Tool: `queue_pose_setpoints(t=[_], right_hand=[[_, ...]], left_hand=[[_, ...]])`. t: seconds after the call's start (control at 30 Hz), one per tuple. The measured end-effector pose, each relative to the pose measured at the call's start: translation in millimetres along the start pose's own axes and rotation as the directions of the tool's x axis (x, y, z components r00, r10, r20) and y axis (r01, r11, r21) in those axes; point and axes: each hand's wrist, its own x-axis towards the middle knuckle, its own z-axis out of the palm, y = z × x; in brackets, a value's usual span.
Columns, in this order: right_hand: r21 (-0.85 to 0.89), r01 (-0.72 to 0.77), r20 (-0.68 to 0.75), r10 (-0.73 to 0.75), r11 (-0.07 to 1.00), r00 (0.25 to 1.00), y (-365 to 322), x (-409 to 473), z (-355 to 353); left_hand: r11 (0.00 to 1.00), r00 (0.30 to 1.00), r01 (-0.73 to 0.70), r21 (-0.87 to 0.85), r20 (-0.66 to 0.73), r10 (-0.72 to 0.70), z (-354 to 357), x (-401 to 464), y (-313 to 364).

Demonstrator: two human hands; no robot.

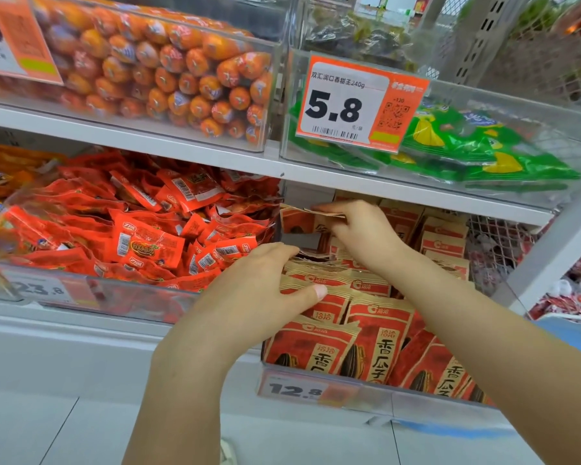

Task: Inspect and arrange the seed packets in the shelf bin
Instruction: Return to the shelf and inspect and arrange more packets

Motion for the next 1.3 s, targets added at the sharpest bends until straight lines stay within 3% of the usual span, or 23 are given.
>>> queue_pose_setpoints(t=[0.23,0.33,0.47,0.6,0.7,0.77,0.83,0.9,1.07,1.17,1.3], right_hand=[[0.135,0.04,0.039,-0.045,0.99,0.998,24,-13,-5],[0.152,-0.046,0.02,0.043,0.987,0.999,29,-8,-1],[-0.042,-0.104,0.126,0.108,0.994,0.986,17,9,12],[-0.163,-0.206,0.032,0.214,0.965,0.976,17,19,21],[0.072,-0.319,0.09,0.312,0.945,0.946,22,25,23],[0.334,-0.388,0.146,0.359,0.859,0.922,25,27,24],[0.444,-0.429,0.178,0.392,0.787,0.903,29,29,23],[0.375,-0.428,0.195,0.381,0.823,0.904,32,27,22],[0.252,-0.209,0.125,0.182,0.945,0.975,25,14,10],[0.097,-0.106,0.307,0.072,0.99,0.949,15,10,4],[0.008,-0.119,0.469,0.101,0.993,0.877,5,16,6]], left_hand=[[1.0,1.0,0.011,-0.022,0.003,-0.011,-2,1,-1],[1.0,1.0,0.008,-0.013,-0.002,-0.008,1,2,1],[1.0,1.0,0.005,0.005,-0.011,-0.005,4,2,0],[1.0,1.0,0.0,-0.004,-0.003,0.0,3,1,-1],[1.0,1.0,0.001,-0.016,-0.002,-0.001,2,2,-3],[1.0,1.0,0.002,-0.019,-0.002,-0.002,2,2,-3],[1.0,1.0,0.0,-0.023,-0.002,0.0,2,2,-4],[0.999,1.0,-0.002,-0.033,-0.005,0.002,2,1,-3],[1.0,1.0,0.001,-0.023,-0.004,-0.001,3,0,-3],[1.0,1.0,-0.003,-0.01,-0.012,0.003,4,1,-3],[1.0,1.0,0.008,0.005,-0.015,-0.008,4,2,-1]])
